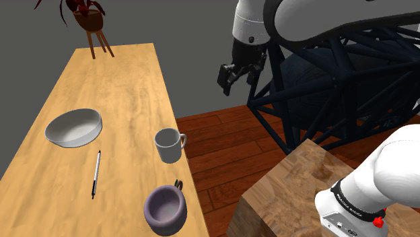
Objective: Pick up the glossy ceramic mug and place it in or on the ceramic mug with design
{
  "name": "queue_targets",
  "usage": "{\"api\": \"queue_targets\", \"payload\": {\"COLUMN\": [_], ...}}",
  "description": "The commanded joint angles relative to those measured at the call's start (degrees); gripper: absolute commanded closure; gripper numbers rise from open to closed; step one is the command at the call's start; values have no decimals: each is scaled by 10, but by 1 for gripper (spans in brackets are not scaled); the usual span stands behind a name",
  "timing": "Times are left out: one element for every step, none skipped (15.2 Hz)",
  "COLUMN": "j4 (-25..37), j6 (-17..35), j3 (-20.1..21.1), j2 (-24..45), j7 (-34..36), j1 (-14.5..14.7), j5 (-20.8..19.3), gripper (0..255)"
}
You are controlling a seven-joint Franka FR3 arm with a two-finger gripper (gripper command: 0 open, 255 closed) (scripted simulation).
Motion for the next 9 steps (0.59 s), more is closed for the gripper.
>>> {"api": "queue_targets", "payload": {"j4": [16,24,33,43,54,65,77,89,103], "j6": [17,24,30,36,41,46,50,54,57], "j3": [25,36,46,56,67,76,86,94,103], "j2": [38,56,75,94,113,133,154,176,198], "j7": [33,47,62,77,93,109,125,141,158], "j1": [1,1,2,2,3,4,5,7,9], "j5": [-5,-8,-13,-19,-26,-34,-43,-53,-64], "gripper": [0,0,0,0,0,0,0,0,0]}}
